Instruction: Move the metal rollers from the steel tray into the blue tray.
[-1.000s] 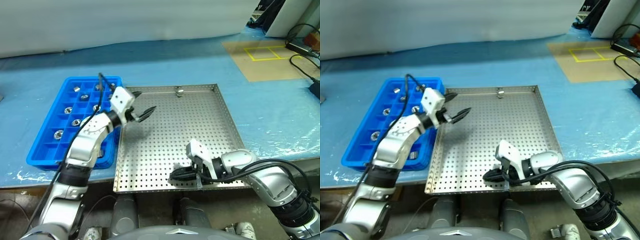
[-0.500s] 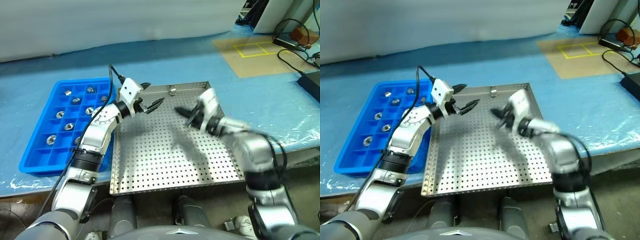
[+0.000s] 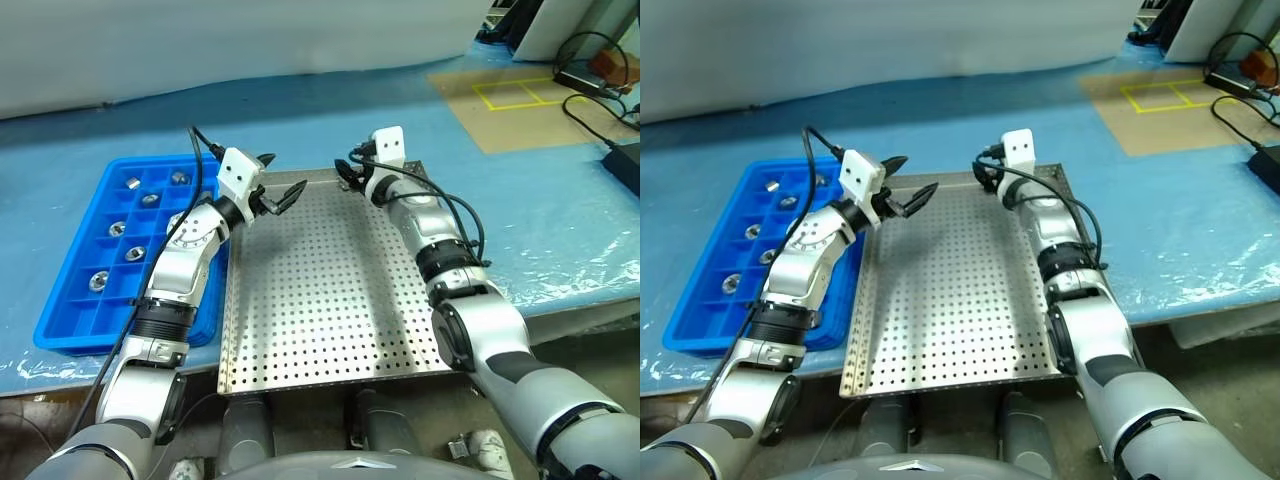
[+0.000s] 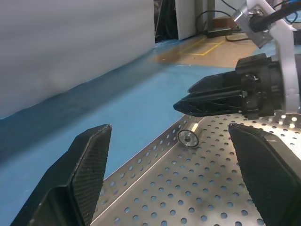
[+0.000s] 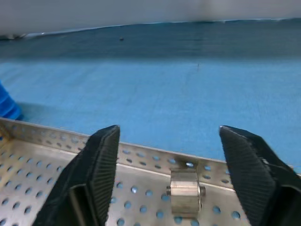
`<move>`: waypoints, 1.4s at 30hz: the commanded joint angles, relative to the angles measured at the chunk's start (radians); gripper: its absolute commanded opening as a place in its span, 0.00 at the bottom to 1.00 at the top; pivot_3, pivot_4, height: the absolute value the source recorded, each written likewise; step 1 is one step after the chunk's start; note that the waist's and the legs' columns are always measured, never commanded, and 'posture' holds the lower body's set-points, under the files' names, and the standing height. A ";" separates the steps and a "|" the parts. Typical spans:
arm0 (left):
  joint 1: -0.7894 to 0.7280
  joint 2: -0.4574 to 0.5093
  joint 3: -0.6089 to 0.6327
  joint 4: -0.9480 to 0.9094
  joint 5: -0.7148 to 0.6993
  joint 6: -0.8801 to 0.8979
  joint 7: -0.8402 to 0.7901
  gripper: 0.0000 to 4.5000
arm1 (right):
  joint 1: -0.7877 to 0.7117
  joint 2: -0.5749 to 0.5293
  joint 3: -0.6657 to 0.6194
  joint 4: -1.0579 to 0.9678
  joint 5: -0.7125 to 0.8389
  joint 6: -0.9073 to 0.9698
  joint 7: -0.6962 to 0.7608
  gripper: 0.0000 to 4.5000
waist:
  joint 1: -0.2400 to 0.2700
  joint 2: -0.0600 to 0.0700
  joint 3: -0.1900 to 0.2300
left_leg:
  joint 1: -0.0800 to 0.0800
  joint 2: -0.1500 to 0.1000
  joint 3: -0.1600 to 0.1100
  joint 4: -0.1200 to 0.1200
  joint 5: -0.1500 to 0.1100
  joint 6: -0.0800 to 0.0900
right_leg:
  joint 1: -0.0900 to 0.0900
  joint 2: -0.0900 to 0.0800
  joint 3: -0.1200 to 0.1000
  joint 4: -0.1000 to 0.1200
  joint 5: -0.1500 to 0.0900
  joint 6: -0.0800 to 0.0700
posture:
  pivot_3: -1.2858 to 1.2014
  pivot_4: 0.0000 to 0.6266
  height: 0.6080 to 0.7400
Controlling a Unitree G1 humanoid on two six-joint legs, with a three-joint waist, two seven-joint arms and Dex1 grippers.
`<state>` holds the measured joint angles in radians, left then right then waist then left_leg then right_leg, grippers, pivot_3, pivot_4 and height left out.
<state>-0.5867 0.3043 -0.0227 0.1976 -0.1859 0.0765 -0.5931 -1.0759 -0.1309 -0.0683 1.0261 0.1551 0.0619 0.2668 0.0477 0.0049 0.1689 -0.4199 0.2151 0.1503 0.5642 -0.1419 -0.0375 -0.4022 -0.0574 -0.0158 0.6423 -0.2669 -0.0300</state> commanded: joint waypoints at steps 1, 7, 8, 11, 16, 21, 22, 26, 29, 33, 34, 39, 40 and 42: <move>0.012 0.000 0.019 -0.047 -0.002 -0.014 0.020 0.95 | -0.059 0.013 -0.026 0.130 -0.025 -0.068 -0.068 0.99 | 0.002 0.000 0.000 | 0.000 0.000 0.000 0.000 0.000 0.000 | 0.000 0.000 0.000 0.000 0.000 0.000 | 0.49 0.24 1.00; 0.046 0.000 0.015 -0.091 -0.005 -0.001 0.031 0.95 | -0.094 0.013 -0.030 0.232 -0.064 -0.099 -0.151 0.99 | 0.001 0.000 0.000 | -0.001 0.001 0.000 0.002 0.000 0.000 | 0.000 0.000 -0.002 0.001 0.000 0.000 | 0.50 0.24 1.00; 0.046 0.001 0.016 -0.091 -0.004 0.000 0.032 0.95 | -0.096 0.016 -0.024 0.239 -0.074 -0.104 -0.157 0.99 | 0.000 0.000 0.000 | -0.001 0.001 0.000 0.002 0.000 0.000 | 0.000 0.000 -0.002 0.001 0.000 0.000 | 0.50 0.24 1.00; 0.045 0.001 0.016 -0.090 -0.002 0.002 0.037 0.95 | -0.100 0.028 -0.015 0.256 -0.099 -0.109 -0.170 0.99 | 0.000 0.001 0.000 | -0.001 0.002 0.000 0.002 0.000 0.000 | 0.000 0.000 -0.002 0.002 -0.001 -0.001 | 0.50 0.24 1.00; 0.039 -0.002 0.014 -0.090 -0.004 0.002 0.041 0.95 | -0.109 0.061 -0.024 0.275 -0.117 -0.103 -0.184 0.99 | -0.001 0.001 0.000 | -0.001 0.002 0.000 0.002 0.000 0.000 | 0.000 0.000 -0.002 0.002 0.000 -0.001 | 0.50 0.24 1.00; 0.050 -0.004 0.012 -0.103 -0.003 0.006 0.044 0.95 | -0.110 0.083 -0.017 0.290 -0.146 -0.091 -0.205 0.99 | 0.001 0.001 0.000 | -0.001 0.002 0.000 0.001 0.000 0.000 | 0.000 0.000 -0.002 0.002 0.000 -0.001 | 0.50 0.24 1.00; 0.053 -0.004 0.011 -0.107 -0.003 0.008 0.044 0.95 | -0.110 0.084 -0.022 0.292 -0.147 -0.089 -0.210 0.99 | 0.002 0.001 0.000 | -0.001 0.002 0.000 0.001 0.000 0.000 | 0.000 0.000 -0.002 0.002 -0.001 -0.001 | 0.50 0.24 1.00; 0.059 0.000 0.013 -0.118 -0.001 0.016 0.047 0.95 | -0.113 0.086 -0.028 0.297 -0.160 -0.084 -0.240 0.99 | 0.003 0.001 0.000 | -0.001 0.002 0.000 0.001 -0.001 -0.002 | 0.000 0.000 -0.002 0.002 -0.001 -0.001 | 0.51 0.24 1.00; 0.068 0.003 0.014 -0.128 0.000 0.022 0.048 0.95 | -0.112 0.083 -0.028 0.300 -0.169 -0.083 -0.253 0.91 | 0.002 0.001 0.000 | -0.001 0.002 0.000 0.001 -0.001 -0.002 | 0.000 0.000 -0.002 0.002 0.000 -0.001 | 0.51 0.24 1.00; 0.079 0.002 0.011 -0.139 0.002 0.028 0.050 0.95 | -0.104 0.082 -0.033 0.302 -0.175 -0.074 -0.261 0.63 | 0.002 0.001 0.000 | -0.001 0.002 0.000 0.001 -0.001 -0.002 | 0.000 0.000 -0.002 0.001 0.000 -0.001 | 0.51 0.24 1.00; 0.078 0.001 0.010 -0.138 0.003 0.030 0.050 0.95 | -0.102 0.085 -0.036 0.302 -0.172 -0.074 -0.254 0.63 | 0.001 0.001 0.000 | -0.001 0.002 0.000 0.001 -0.001 -0.003 | 0.000 0.000 -0.002 0.001 0.000 -0.001 | 0.51 0.24 1.00; 0.073 -0.005 0.010 -0.134 -0.003 0.036 0.046 0.95 | -0.101 0.093 -0.044 0.301 -0.173 -0.076 -0.244 0.51 | 0.000 0.001 0.001 | -0.001 0.002 0.000 0.001 -0.001 -0.003 | 0.000 0.000 -0.002 0.001 0.000 -0.001 | 0.50 0.24 1.00; 0.073 -0.006 0.010 -0.134 -0.005 0.037 0.045 0.95 | -0.101 0.093 -0.045 0.301 -0.173 -0.076 -0.245 0.43 | 0.000 0.001 0.001 | -0.001 0.002 0.000 0.001 -0.001 -0.003 | 0.000 0.000 -0.002 0.001 0.000 -0.001 | 0.50 0.24 1.00; 0.071 -0.005 0.008 -0.130 -0.001 0.037 0.045 0.95 | -0.101 0.093 -0.045 0.301 -0.177 -0.076 -0.247 0.28 | 0.000 0.001 0.001 | -0.001 0.002 0.000 0.001 -0.001 -0.003 | 0.000 0.000 -0.002 0.001 0.000 -0.001 | 0.50 0.24 1.00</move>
<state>-0.5046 0.3003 -0.0209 0.1026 -0.1808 0.1194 -0.5502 -1.1555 -0.0397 -0.1053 1.3397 -0.0186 -0.0104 0.0200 0.0478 0.0057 0.1694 -0.4207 0.2172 0.1500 0.5649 -0.1433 -0.0403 -0.4027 -0.0573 -0.0182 0.6436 -0.2672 -0.0307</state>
